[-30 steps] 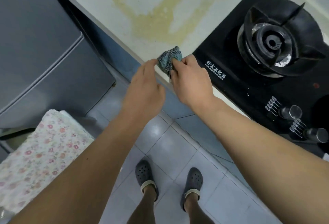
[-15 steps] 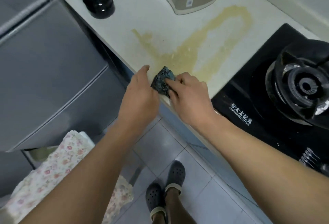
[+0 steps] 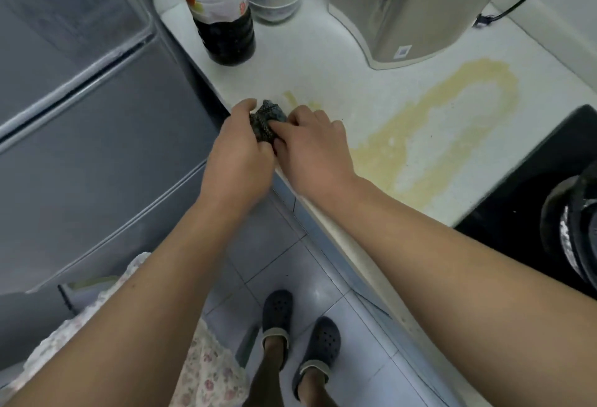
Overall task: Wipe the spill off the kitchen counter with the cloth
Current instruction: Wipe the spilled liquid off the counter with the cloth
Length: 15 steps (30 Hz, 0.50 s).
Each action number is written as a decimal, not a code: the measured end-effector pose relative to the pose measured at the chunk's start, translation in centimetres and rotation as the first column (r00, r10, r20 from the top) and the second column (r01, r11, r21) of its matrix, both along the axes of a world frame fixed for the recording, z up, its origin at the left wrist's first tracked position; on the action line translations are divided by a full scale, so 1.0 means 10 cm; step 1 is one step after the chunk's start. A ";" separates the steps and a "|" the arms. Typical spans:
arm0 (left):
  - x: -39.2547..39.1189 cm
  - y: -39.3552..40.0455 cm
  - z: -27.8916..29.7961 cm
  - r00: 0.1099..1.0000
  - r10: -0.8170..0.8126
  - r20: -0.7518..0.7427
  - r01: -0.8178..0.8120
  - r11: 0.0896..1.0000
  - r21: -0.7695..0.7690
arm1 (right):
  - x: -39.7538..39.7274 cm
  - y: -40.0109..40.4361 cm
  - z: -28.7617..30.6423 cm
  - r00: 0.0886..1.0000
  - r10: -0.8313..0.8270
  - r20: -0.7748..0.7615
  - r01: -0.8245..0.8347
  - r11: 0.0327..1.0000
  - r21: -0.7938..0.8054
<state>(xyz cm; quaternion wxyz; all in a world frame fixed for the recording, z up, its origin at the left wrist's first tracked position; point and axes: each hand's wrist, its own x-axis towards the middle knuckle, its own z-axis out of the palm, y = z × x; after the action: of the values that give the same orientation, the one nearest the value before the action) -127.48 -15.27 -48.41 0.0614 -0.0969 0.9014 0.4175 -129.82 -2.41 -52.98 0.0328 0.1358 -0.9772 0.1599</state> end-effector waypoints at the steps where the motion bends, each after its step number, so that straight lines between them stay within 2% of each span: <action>1: -0.08 -0.03 0.00 1.000 -0.013 -0.022 0.013 1.000 -0.001 | -0.10 -0.05 0.01 1.000 -0.006 0.009 0.005 1.000 0.005; 8: -0.57 -0.17 -0.11 0.966 -0.242 -0.094 0.222 0.958 -0.180 | -0.78 -0.14 0.01 0.993 -0.118 0.016 0.117 0.992 0.054; 15: -0.92 0.02 -0.08 0.932 -0.342 0.124 0.362 0.905 -0.225 | -1.07 0.40 -0.04 0.935 -0.354 0.004 0.354 0.935 0.031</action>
<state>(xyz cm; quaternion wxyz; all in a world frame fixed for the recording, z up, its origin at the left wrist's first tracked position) -136.72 -15.02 -49.23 0.1601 0.0436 0.9451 0.2814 -140.47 1.57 -53.38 0.0545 -0.0427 -0.9881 0.1375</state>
